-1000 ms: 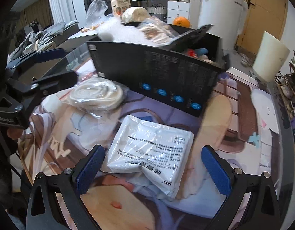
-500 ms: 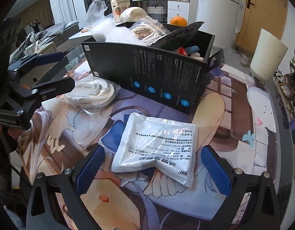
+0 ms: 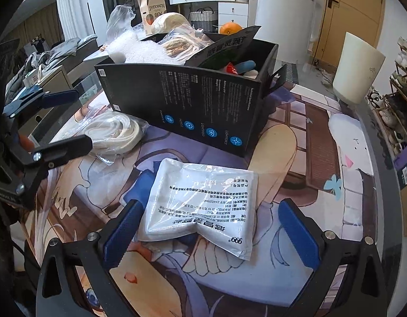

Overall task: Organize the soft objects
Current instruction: 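Move the right gripper onto the second white printed packet and close, then grasp the bagged coil of white cable with the left gripper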

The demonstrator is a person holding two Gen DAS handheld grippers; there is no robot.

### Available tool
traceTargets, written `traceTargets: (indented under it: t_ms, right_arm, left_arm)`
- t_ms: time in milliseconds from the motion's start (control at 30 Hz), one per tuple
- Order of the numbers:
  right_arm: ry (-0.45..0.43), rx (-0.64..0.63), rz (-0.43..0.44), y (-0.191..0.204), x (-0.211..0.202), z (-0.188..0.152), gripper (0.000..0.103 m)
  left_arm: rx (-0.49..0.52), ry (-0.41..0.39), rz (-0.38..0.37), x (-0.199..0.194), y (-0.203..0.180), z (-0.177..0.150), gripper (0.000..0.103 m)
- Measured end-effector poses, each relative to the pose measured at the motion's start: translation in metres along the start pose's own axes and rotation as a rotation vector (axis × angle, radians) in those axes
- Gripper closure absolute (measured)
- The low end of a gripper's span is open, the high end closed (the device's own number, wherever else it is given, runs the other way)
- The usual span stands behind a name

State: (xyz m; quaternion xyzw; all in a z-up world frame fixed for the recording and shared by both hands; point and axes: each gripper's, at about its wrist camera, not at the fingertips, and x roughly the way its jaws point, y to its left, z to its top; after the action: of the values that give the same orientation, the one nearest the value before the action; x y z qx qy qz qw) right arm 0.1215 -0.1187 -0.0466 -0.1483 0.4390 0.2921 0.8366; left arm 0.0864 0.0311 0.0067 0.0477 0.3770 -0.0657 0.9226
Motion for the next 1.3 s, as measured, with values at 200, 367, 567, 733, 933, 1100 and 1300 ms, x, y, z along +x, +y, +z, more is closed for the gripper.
traceTargets:
  t_ms: [200, 367, 567, 733, 933, 1100, 1300]
  right_arm:
    - [-0.008, 0.001, 0.001, -0.003, -0.002, -0.004, 0.001]
    - [-0.020, -0.006, 0.000, -0.002, -0.003, -0.005, 0.009]
    - [-0.034, -0.021, 0.008, -0.002, -0.006, -0.005, 0.028]
    - [-0.039, -0.042, 0.020, -0.002, -0.008, -0.006, 0.038]
    - [-0.048, -0.062, 0.024, -0.001, -0.010, -0.006, 0.044]
    - [-0.049, -0.066, 0.024, -0.001, -0.010, -0.007, 0.044]
    - [-0.051, -0.066, 0.026, -0.001, -0.010, -0.007, 0.044]
  left_arm:
    - [0.007, 0.011, -0.005, 0.002, -0.002, -0.001, 0.000]
    - [0.001, 0.026, -0.010, 0.005, -0.002, -0.001, 0.000]
    - [-0.001, 0.032, -0.014, 0.006, -0.001, -0.001, 0.000]
    - [-0.003, 0.036, -0.013, 0.007, -0.001, -0.002, 0.000]
    - [-0.016, 0.060, -0.038, 0.011, 0.001, -0.002, 0.000]
    - [-0.032, 0.109, -0.063, 0.020, -0.003, -0.003, 0.000]
    - [-0.033, 0.164, -0.034, 0.033, -0.008, -0.003, 0.000]
